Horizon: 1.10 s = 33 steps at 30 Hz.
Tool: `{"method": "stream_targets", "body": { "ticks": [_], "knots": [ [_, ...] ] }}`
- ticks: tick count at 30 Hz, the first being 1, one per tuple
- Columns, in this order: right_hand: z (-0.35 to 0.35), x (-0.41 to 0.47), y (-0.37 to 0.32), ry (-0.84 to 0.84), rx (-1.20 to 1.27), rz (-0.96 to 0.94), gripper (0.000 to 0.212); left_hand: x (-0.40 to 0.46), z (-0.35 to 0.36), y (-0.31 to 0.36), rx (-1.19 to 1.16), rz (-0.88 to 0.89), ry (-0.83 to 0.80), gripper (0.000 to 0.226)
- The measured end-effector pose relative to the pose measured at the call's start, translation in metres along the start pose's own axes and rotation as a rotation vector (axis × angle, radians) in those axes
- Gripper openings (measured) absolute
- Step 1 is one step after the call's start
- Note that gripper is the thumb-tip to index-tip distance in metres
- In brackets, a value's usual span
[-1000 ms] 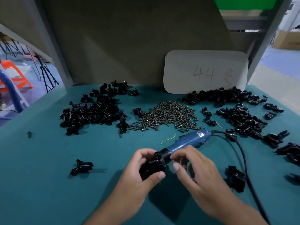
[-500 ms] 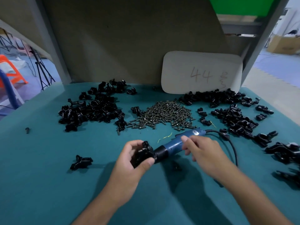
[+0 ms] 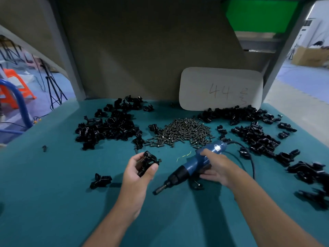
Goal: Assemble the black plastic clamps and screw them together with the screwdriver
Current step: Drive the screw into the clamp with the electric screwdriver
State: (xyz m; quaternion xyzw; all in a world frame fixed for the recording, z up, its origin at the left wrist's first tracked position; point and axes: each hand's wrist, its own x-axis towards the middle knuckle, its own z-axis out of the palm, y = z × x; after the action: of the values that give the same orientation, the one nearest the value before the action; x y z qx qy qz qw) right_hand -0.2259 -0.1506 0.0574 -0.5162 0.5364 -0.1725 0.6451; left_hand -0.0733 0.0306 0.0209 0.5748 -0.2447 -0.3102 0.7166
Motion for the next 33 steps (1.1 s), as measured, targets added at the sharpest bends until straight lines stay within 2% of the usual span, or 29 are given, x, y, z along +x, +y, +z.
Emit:
{"method": "stream_targets", "body": {
  "ticks": [3,7,9,13,19,25,33],
  "knots": [
    [0.000,-0.007,0.009,-0.015,0.341,-0.126,0.021,0.002,-0.003,0.000,-0.100,-0.041,-0.001,0.050],
    [-0.007,-0.020,0.001,0.130,0.637,-0.204,0.016,0.003,-0.003,-0.003,-0.111,-0.064,-0.003,0.033],
    [-0.014,-0.031,-0.009,0.143,0.784,-0.226,0.019,0.001,-0.001,-0.004,-0.067,-0.064,-0.026,0.032],
    [-0.022,-0.041,-0.024,-0.043,1.081,-0.413,0.011,-0.006,0.007,-0.005,0.149,0.012,-0.082,0.034],
    [-0.017,-0.048,-0.036,0.016,1.233,-0.609,0.011,-0.017,0.018,-0.003,0.254,0.014,-0.224,0.039],
    [-0.001,-0.050,-0.033,0.114,1.197,-0.618,0.016,-0.020,0.019,-0.001,0.267,-0.006,-0.258,0.032],
    [0.006,-0.054,-0.024,0.114,1.161,-0.674,0.014,-0.019,0.017,-0.002,0.225,-0.026,-0.246,0.027]
  ]
}}
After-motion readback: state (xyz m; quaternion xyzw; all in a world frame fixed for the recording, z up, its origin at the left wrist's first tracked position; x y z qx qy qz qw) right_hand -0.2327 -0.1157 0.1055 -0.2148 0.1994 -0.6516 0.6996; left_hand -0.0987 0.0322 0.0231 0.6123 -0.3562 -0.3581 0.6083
